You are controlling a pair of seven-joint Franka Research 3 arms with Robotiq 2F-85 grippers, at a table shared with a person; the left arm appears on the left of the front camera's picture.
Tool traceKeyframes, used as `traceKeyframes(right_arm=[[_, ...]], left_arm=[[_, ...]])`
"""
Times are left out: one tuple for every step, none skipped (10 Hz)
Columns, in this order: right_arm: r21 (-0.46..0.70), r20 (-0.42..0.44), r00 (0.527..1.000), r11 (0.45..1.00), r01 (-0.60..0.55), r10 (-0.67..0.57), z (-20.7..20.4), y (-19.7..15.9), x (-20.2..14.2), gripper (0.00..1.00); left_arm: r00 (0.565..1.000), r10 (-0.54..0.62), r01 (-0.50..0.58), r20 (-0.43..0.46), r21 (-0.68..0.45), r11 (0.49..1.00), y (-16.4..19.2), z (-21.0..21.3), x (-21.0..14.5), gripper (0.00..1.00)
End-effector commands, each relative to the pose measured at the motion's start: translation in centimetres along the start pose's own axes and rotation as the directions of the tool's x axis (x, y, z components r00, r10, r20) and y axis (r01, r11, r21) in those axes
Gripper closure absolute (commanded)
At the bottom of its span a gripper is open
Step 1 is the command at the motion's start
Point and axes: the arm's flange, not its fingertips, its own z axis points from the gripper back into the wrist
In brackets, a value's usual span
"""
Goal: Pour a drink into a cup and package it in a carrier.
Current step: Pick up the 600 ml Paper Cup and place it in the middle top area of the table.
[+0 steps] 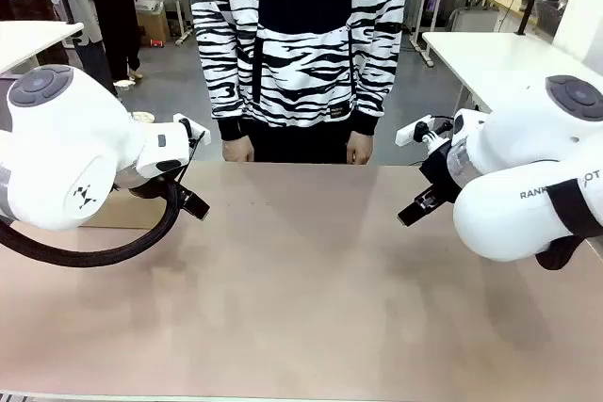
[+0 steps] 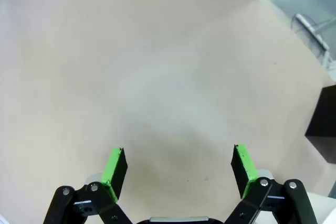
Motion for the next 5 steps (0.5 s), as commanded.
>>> traceKeyframes(right_arm=[[0.000, 0.000, 1.000, 1.000, 0.000, 0.000, 0.00, 0.00, 0.00, 0.00], [0.000, 0.000, 1.000, 1.000, 0.000, 0.000, 0.00, 0.00, 0.00, 0.00], [0.000, 0.000, 1.000, 1.000, 0.000, 0.000, 0.00, 0.00, 0.00, 0.00], [0.000, 0.000, 1.000, 1.000, 0.000, 0.000, 0.00, 0.00, 0.00, 0.00], [0.000, 0.000, 1.000, 1.000, 0.000, 0.000, 0.00, 0.00, 0.00, 0.00]], left_arm=[[1.000, 0.000, 0.000, 0.000, 0.000, 1.000, 0.00, 0.01, 0.00, 0.00], [1.000, 0.000, 0.000, 0.000, 0.000, 1.000, 0.00, 0.01, 0.00, 0.00], [1.000, 0.000, 0.000, 0.000, 0.000, 1.000, 0.00, 0.01, 0.00, 0.00], [1.000, 0.000, 0.000, 0.000, 0.000, 1.000, 0.00, 0.01, 0.00, 0.00], [1.000, 0.000, 0.000, 0.000, 0.000, 1.000, 0.00, 0.01, 0.00, 0.00]])
